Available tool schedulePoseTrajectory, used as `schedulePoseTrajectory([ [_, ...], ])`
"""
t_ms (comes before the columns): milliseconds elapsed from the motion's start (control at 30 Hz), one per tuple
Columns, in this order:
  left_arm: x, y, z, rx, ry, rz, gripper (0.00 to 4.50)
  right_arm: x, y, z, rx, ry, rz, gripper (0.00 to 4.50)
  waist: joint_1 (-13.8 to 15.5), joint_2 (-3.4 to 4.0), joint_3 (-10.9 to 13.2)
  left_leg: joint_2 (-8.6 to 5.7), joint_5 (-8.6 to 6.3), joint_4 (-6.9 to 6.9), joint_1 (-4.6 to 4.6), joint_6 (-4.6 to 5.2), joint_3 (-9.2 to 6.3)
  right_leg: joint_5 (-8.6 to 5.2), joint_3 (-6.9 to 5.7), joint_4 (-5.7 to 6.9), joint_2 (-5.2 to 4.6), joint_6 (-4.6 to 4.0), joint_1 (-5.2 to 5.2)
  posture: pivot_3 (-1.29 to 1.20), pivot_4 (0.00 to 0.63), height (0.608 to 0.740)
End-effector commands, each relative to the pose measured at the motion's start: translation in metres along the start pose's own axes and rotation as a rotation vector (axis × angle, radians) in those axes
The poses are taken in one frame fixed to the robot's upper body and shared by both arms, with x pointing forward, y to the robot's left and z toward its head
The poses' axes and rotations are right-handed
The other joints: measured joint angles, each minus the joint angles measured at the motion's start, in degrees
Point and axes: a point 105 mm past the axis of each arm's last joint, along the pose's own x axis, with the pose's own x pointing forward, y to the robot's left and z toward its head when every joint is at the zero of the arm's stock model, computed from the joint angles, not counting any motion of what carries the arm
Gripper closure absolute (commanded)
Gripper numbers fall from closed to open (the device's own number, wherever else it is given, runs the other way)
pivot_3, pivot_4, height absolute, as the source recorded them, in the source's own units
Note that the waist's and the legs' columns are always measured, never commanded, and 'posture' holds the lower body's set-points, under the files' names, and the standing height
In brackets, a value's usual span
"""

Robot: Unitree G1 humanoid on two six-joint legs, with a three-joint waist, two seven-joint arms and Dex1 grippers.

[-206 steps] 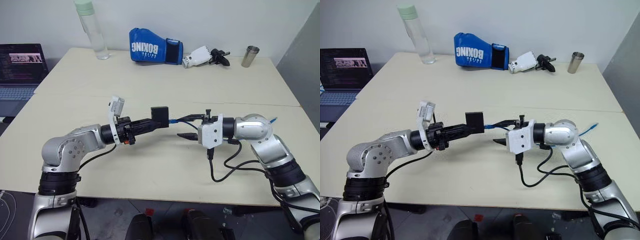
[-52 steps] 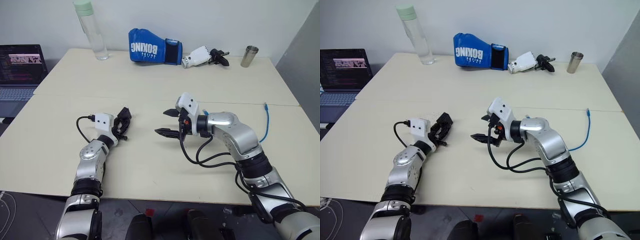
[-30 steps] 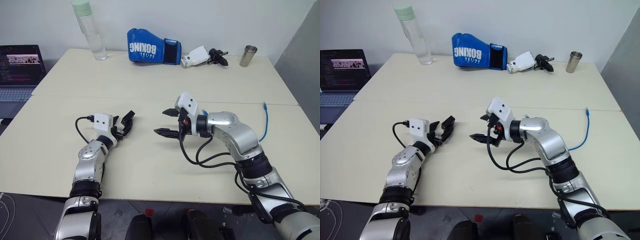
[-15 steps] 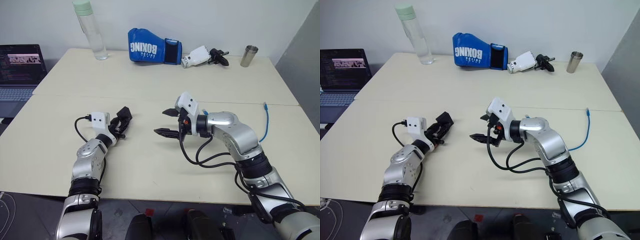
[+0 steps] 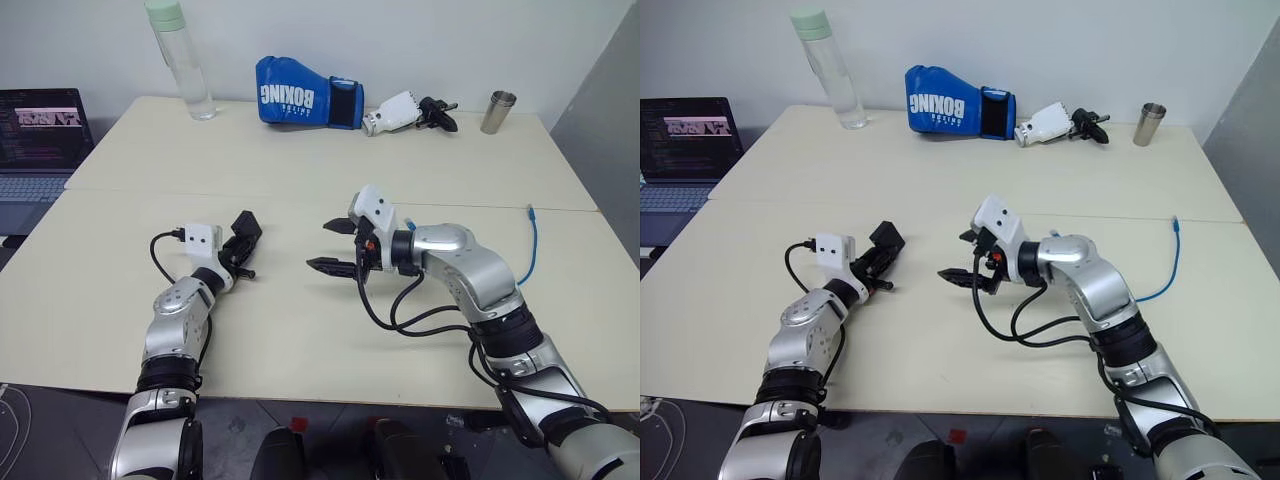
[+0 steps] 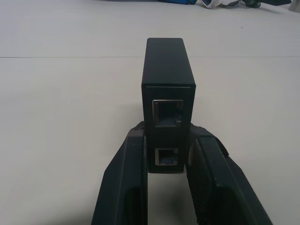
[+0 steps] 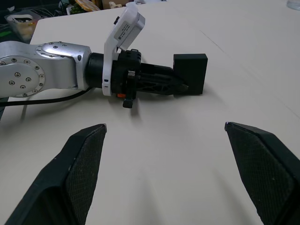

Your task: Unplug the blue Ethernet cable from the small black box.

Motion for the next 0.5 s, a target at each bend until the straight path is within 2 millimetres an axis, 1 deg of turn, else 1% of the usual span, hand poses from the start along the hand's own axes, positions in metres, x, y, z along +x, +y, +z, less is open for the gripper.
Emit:
schedulePoseTrajectory([
  [33, -0.0024, -0.0011, -0.0050, 0.030, 0.024, -0.014, 3.72, -0.0016, 0.0049, 0.0122, -0.035, -0.039, 0.012, 0.22, 0.00, 0.00, 0.00, 0.00, 0.00, 0.00, -0.01, 0.00, 0.00, 0.00, 0.00, -0.01, 0.00, 0.00, 0.00, 0.00, 0.150, 0.740],
  [100, -0.0027, -0.0004, -0.0055, 0.041, 0.027, -0.010, 3.72, -0.0016, 0.0052, 0.0121, -0.035, -0.038, 0.013, 0.22, 0.00, 0.00, 0.00, 0.00, 0.00, 0.00, -0.01, 0.00, -0.01, 0.00, 0.00, -0.01, -0.01, 0.00, 0.00, 0.00, 0.150, 0.740],
  [133, -0.0027, -0.0003, -0.0057, 0.040, 0.028, -0.010, 3.02, -0.0017, 0.0054, 0.0120, -0.035, -0.038, 0.014, 0.22, 0.00, 0.00, 0.00, 0.00, 0.00, 0.00, -0.01, 0.00, -0.01, 0.00, 0.00, -0.01, 0.00, 0.00, 0.00, 0.00, 0.150, 0.740],
  [167, -0.0027, -0.0002, -0.0059, 0.041, 0.029, -0.009, 2.91, -0.0017, 0.0055, 0.0120, -0.035, -0.038, 0.015, 0.22, 0.00, 0.00, 0.00, 0.00, 0.00, 0.00, 0.00, 0.00, 0.00, 0.00, 0.00, -0.01, 0.00, 0.00, 0.00, 0.00, 0.150, 0.740],
  [333, -0.0024, 0.0002, -0.0069, 0.040, 0.034, -0.008, 1.85, -0.0013, 0.0053, 0.0118, -0.035, -0.037, 0.015, 0.22, 0.00, 0.00, 0.00, 0.00, 0.00, 0.00, 0.00, 0.00, 0.00, 0.00, 0.00, -0.01, 0.00, 0.00, 0.00, 0.00, 0.150, 0.740],
  [367, -0.0024, 0.0002, -0.0070, 0.035, 0.035, -0.008, 1.70, -0.0013, 0.0054, 0.0119, -0.035, -0.038, 0.015, 0.22, 0.00, 0.00, 0.00, 0.00, 0.00, 0.00, 0.00, 0.00, 0.00, 0.00, 0.01, -0.01, 0.00, 0.00, 0.00, 0.00, 0.150, 0.740],
  [500, -0.0029, 0.0012, -0.0068, 0.032, 0.035, -0.008, 1.70, -0.0006, 0.0054, 0.0124, -0.036, -0.040, 0.015, 0.22, 0.00, 0.00, 0.00, 0.00, 0.00, -0.01, 0.00, 0.00, 0.00, 0.00, 0.00, -0.01, 0.00, 0.00, 0.00, 0.00, 0.150, 0.740],
])
